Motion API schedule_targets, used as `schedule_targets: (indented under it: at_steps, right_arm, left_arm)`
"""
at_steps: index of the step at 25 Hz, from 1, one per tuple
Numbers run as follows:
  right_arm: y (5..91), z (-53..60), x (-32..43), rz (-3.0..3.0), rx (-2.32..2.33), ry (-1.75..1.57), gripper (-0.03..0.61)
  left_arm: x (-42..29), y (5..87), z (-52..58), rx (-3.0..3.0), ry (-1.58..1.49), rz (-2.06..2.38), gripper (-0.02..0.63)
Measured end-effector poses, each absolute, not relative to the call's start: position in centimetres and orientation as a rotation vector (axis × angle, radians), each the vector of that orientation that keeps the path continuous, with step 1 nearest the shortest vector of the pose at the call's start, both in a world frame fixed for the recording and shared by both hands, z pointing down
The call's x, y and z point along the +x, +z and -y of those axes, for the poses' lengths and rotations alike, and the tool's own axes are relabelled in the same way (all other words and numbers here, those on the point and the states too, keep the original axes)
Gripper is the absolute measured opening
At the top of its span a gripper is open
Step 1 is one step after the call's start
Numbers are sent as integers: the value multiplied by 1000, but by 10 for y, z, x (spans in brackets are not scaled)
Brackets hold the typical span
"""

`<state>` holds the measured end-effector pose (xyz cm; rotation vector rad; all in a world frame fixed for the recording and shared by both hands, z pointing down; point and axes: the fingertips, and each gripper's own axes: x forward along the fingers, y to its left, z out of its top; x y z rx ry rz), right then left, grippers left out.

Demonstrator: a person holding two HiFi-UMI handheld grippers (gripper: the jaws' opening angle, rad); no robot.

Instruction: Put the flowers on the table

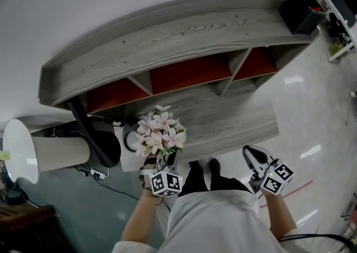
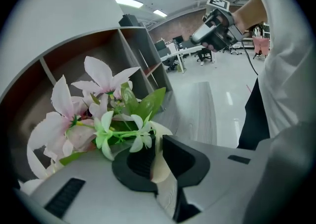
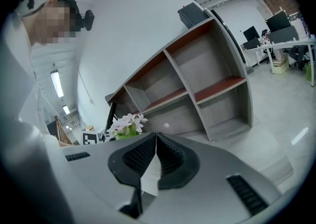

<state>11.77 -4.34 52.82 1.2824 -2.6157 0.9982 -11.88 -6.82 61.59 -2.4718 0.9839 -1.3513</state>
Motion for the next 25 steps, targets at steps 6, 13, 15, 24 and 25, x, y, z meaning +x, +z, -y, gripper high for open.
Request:
schedule_targets:
  at_steps: [6, 13, 15, 24, 25]
  right_arm:
    - [535, 48, 117, 2569, 1333, 1018, 18]
    - [539, 50, 127, 2513, 1412, 1057, 18]
    - [542, 50, 128, 2497, 1418, 1063, 18]
    - [551, 50, 125, 2451, 1440, 1082, 18]
    - [551, 51, 126, 2449, 1443, 1083, 18]
  left_arm:
    - [-110, 672, 97, -2441, -1433, -915, 55]
    - [-85, 723, 126, -2430, -1467, -821, 57]
    - [-78, 734, 133, -2434, -1462, -798, 57]
    - [-68, 775, 163, -2360, -1511, -746, 57]
    - [-68, 779, 165, -2356, -1517, -747, 56]
